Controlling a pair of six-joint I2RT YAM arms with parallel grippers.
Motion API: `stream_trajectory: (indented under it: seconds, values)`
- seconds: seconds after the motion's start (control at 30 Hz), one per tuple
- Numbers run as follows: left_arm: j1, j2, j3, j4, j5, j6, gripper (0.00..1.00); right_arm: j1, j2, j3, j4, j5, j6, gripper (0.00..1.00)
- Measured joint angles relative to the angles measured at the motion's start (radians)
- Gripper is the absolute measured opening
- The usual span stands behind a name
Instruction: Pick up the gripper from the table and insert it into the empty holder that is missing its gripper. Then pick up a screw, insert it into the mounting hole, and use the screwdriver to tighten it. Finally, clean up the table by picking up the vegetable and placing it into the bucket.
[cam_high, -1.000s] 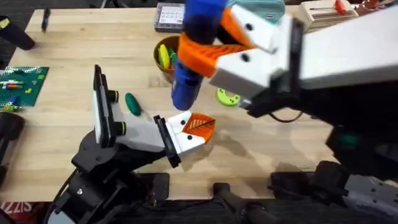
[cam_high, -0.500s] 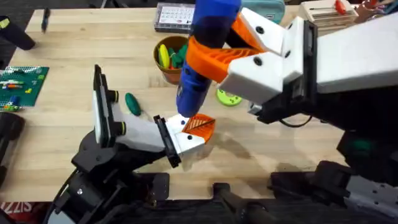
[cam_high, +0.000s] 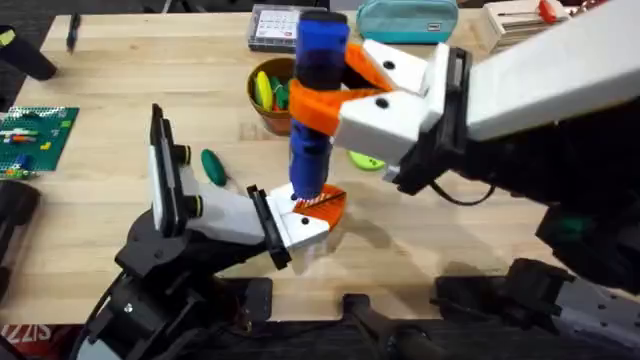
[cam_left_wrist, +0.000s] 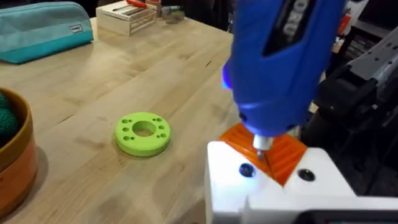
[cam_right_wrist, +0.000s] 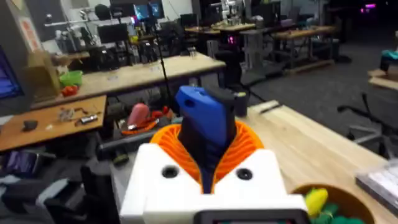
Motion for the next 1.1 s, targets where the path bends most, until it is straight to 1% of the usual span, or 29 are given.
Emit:
stream_trajectory:
  seconds: [0.27, 0.6, 0.87, 1.1]
  values:
    - [0.0, 0.0, 0.0, 0.0, 0.0, 0.0, 0.018, 0.0, 0.045, 0.06, 0.01, -0.009, 0.0, 0.059]
    - [0.0, 0.0, 0.0, 0.0, 0.0, 0.0, 0.018, 0.0, 0.046, 0.064, 0.02, -0.012, 0.0, 0.059]
    - [0.0, 0.0, 0.0, 0.0, 0.0, 0.0, 0.018, 0.0, 0.082, 0.064, 0.024, -0.015, 0.0, 0.059]
    - [0.0, 0.0, 0.0, 0.0, 0.0, 0.0, 0.018, 0.0, 0.084, 0.064, 0.028, -0.015, 0.0, 0.059]
